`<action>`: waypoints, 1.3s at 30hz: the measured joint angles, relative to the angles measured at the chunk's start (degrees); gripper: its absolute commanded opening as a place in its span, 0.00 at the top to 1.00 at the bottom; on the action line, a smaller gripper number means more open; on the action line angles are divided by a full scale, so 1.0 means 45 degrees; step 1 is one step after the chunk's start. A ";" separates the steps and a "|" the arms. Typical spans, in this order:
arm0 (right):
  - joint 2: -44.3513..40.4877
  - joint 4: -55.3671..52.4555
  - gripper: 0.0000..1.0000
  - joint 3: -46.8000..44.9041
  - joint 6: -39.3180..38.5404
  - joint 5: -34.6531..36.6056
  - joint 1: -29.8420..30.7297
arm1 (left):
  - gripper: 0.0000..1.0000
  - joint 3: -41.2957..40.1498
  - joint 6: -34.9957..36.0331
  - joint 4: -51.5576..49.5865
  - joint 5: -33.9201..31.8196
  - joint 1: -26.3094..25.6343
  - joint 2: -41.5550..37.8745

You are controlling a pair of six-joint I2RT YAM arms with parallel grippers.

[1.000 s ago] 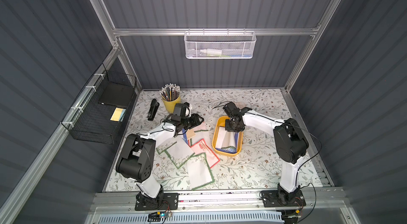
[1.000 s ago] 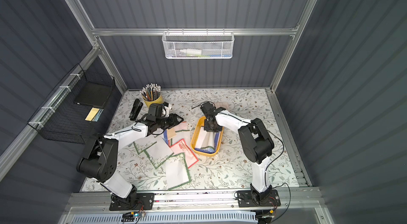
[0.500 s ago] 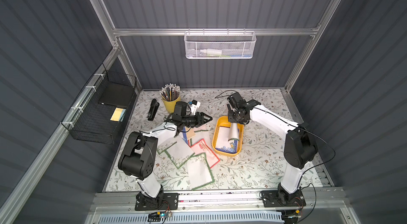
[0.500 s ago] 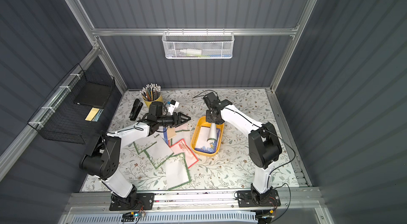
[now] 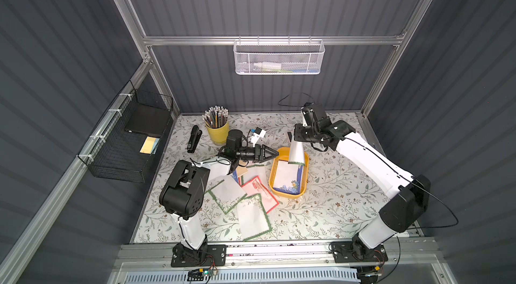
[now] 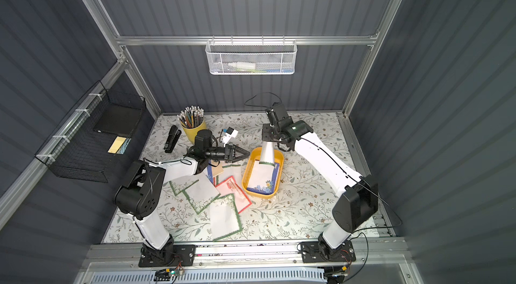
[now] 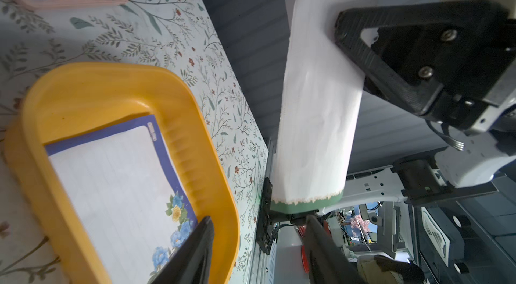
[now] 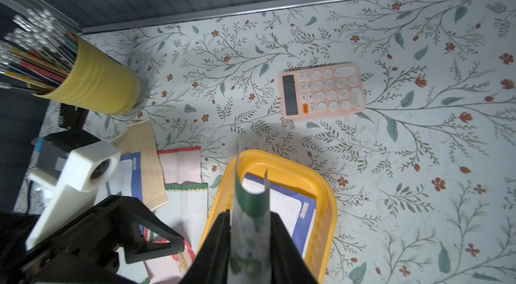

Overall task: Take out the stationery paper from the storage box
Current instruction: Pick up the stationery paper from the storage box.

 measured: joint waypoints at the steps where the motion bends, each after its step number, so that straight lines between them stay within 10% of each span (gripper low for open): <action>1: -0.0189 0.0170 0.72 -0.0117 -0.0005 -0.0097 -0.0005 | 0.45 0.0000 -0.0272 0.0495 0.0117 -0.0024 0.0097; 17: -0.0452 0.0913 0.73 -0.0520 -0.0010 -0.1423 -0.0044 | 0.47 -0.0301 -1.0122 1.1380 -0.0534 -0.0976 0.4333; 39: -0.1282 0.0539 0.73 -0.1054 -0.0272 -0.0636 -0.0049 | 0.49 0.0185 -1.1482 1.2356 -0.0797 -0.1083 0.4269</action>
